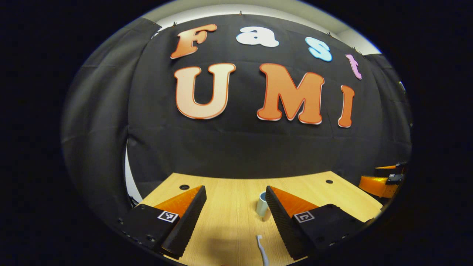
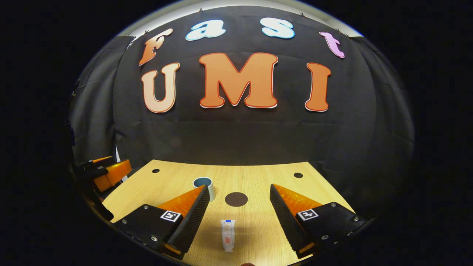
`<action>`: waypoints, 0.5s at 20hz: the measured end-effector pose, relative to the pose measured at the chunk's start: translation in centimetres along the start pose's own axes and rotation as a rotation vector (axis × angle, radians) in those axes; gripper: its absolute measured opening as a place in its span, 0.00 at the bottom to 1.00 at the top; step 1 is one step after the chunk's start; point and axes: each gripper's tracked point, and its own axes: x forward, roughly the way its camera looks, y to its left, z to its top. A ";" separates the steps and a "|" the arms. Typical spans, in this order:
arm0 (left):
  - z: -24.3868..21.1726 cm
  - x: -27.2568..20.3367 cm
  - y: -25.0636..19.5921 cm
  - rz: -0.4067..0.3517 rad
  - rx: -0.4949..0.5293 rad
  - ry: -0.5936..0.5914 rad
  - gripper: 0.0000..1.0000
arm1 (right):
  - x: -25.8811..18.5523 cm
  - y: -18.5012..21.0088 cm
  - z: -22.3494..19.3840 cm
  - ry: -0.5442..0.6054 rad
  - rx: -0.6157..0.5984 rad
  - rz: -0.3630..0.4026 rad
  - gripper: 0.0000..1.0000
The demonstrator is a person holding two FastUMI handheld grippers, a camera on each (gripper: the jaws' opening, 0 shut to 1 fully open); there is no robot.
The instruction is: Put the toothbrush and toothpaste on the desktop into the cup, then pick up the cup and place it on the coaster on the desktop.
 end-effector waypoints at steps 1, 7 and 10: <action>-1.2 0.4 -0.5 -0.015 0.005 0.040 0.97 | 0.3 0.1 -0.3 0.010 0.007 0.003 0.99; -11.1 2.3 -3.3 -0.075 -0.023 0.345 0.98 | 2.2 -1.4 -1.8 0.042 0.024 -0.018 0.99; -16.4 2.7 -4.9 -0.083 -0.053 0.538 0.98 | 3.1 -2.7 -2.7 0.067 0.027 -0.038 0.99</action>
